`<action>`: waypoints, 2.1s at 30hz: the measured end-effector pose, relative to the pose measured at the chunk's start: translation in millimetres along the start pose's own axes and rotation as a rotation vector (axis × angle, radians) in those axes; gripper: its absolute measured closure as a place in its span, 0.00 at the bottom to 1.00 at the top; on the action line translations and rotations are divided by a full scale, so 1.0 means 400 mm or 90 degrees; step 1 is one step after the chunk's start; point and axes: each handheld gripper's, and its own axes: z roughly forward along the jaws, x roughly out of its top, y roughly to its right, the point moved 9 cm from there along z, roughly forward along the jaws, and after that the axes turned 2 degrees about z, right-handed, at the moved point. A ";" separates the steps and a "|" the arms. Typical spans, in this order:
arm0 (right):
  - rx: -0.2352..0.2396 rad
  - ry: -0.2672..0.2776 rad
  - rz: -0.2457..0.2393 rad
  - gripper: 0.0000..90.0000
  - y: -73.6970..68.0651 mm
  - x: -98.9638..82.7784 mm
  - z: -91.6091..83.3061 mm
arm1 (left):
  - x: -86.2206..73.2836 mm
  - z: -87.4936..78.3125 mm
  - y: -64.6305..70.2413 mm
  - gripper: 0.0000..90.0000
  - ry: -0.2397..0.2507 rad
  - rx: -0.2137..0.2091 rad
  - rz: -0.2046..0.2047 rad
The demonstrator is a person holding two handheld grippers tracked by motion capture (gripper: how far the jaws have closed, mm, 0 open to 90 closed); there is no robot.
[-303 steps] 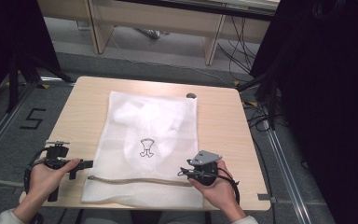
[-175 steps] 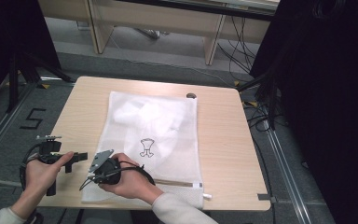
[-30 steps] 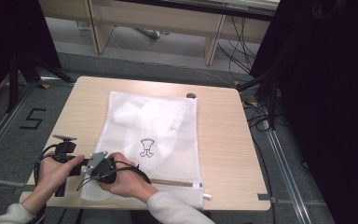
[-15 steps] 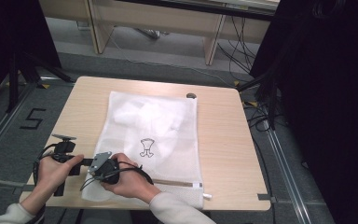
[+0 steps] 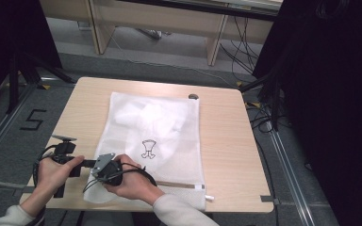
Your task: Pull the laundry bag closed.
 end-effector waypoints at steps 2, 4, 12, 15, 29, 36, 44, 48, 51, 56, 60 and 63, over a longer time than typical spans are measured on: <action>-0.001 -0.003 0.018 0.92 -0.002 -0.004 -0.003 | 0.001 -0.001 -0.001 0.96 0.002 0.004 0.001; 0.005 -0.006 0.003 0.92 0.001 -0.009 -0.003 | 0.002 -0.002 -0.001 0.96 0.003 0.001 0.000; 0.005 -0.012 0.001 0.91 -0.001 -0.023 0.001 | 0.003 -0.003 -0.002 0.96 0.005 0.008 0.005; 0.011 -0.011 0.010 0.91 -0.001 -0.025 0.002 | 0.002 0.000 -0.004 0.96 0.002 0.003 0.005; 0.009 -0.013 0.024 0.91 0.003 -0.040 -0.017 | 0.001 0.002 -0.001 0.96 0.001 0.014 0.018; 0.011 -0.012 0.021 0.91 0.007 -0.045 -0.022 | 0.000 0.003 -0.001 0.96 0.001 0.016 0.020; 0.013 -0.019 0.034 0.91 0.007 -0.062 -0.027 | -0.001 0.004 -0.001 0.96 -0.003 0.022 0.026; 0.011 -0.016 0.026 0.91 0.010 -0.061 -0.029 | -0.002 0.003 -0.001 0.96 -0.002 0.020 0.025; 0.012 -0.022 0.022 0.91 0.011 -0.065 -0.031 | -0.002 0.004 -0.002 0.96 -0.003 0.020 0.024; 0.013 -0.022 0.030 0.91 0.010 -0.069 -0.034 | -0.002 0.005 -0.001 0.96 -0.004 0.021 0.025; 0.013 -0.022 0.024 0.91 0.012 -0.071 -0.036 | -0.003 0.004 -0.003 0.96 -0.006 0.021 0.027; 0.012 -0.021 0.040 0.92 0.008 -0.073 -0.035 | -0.003 0.006 -0.002 0.96 -0.007 0.021 0.027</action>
